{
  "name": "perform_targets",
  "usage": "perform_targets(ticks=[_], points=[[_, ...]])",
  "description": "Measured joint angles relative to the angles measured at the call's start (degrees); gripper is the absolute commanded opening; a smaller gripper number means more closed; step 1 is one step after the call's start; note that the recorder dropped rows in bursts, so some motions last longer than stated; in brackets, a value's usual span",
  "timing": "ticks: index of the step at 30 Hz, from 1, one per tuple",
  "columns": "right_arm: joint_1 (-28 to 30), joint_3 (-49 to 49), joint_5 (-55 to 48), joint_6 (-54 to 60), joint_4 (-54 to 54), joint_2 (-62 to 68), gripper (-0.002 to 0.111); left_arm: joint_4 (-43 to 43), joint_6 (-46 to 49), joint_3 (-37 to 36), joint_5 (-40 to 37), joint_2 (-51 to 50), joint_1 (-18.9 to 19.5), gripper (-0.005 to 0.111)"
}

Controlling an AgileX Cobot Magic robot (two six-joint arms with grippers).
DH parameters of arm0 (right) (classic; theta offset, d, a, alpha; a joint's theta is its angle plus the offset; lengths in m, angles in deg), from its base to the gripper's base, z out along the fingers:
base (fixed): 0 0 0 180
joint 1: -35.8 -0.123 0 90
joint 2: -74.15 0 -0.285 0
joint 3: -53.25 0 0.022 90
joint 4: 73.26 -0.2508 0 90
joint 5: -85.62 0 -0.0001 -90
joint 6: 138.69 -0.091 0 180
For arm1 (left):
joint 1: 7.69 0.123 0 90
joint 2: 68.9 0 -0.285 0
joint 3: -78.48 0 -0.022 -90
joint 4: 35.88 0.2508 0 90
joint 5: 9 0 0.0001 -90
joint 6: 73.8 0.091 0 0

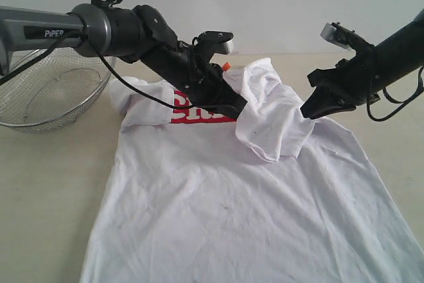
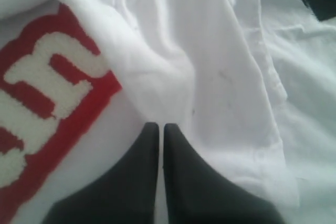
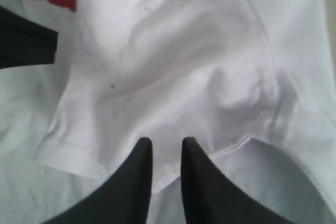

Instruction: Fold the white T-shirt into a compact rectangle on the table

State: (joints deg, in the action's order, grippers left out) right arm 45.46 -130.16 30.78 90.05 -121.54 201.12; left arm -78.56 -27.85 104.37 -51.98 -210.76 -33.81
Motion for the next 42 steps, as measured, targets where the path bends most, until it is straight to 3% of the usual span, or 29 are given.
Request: perform_targets(ticks=[3, 14, 39, 42], points=[[0.00, 0.00, 3.65, -4.20, 2.72, 0.00, 0.047, 0.00, 0.00, 0.14, 0.29, 0.00, 0.00, 0.004], [-0.13, 0.00, 6.01, -10.94, 5.87, 4.17, 0.041, 0.14, -0.22, 0.14, 2.06, 0.00, 0.00, 0.004], [-2.16, 0.00, 7.05, -10.68, 1.07, 4.43, 0.041, -0.50, 0.15, 4.52, 4.88, -4.49, -0.14, 0.004], [-2.16, 0.00, 7.30, -10.68, 1.07, 4.43, 0.036, -0.89, 0.15, 5.42, 5.29, -5.15, -0.14, 0.004]])
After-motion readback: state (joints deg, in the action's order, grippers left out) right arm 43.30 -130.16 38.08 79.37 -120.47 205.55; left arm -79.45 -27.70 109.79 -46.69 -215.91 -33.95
